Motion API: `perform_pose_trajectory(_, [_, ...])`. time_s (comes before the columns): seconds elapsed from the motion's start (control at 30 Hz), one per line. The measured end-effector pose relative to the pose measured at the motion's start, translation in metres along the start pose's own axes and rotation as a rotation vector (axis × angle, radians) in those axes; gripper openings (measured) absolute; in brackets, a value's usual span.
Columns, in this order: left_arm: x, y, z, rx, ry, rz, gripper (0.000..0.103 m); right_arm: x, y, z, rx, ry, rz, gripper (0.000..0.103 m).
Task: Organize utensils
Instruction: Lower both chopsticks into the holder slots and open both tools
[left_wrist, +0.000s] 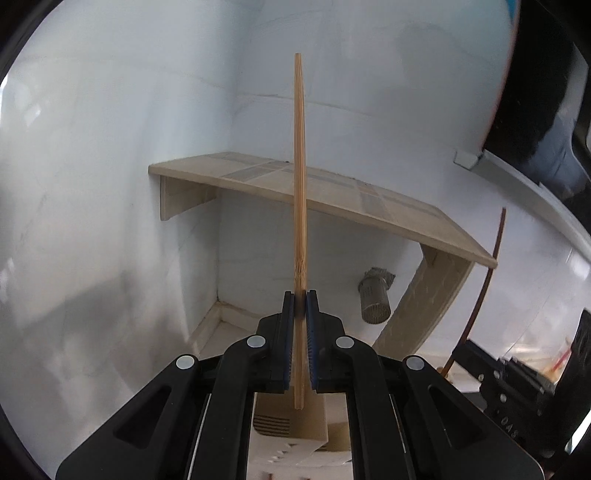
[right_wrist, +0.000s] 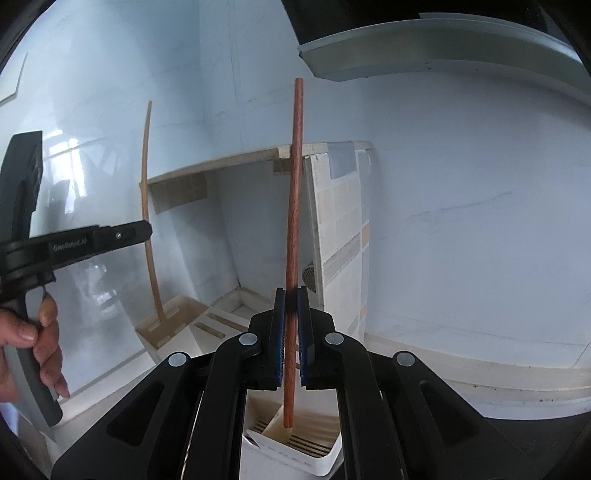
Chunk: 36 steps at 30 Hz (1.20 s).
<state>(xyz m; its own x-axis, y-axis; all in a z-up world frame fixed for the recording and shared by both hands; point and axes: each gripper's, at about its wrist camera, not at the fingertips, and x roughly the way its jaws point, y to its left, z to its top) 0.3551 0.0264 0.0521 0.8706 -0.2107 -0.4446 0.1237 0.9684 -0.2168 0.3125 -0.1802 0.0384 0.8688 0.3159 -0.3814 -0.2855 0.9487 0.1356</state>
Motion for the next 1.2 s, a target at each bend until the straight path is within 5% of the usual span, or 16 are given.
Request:
perform_pose_trajectory(0.8, [0.017, -0.008, -0.019, 0.073, 0.051, 0.02, 0.014, -0.003, 0.005, -0.012, -0.027, 0.101, -0.024, 0.008])
perform_pose_trajectory(0.93, [0.01, -0.008, -0.019, 0.085, 0.052, 0.019, 0.018, -0.009, 0.003, -0.012, -0.011, 0.1, -0.026, 0.039])
perform_pose_trajectory(1.2, [-0.002, -0.011, -0.023, 0.091, 0.076, 0.034, 0.028, -0.014, 0.006, -0.013, -0.019, 0.122, -0.028, 0.039])
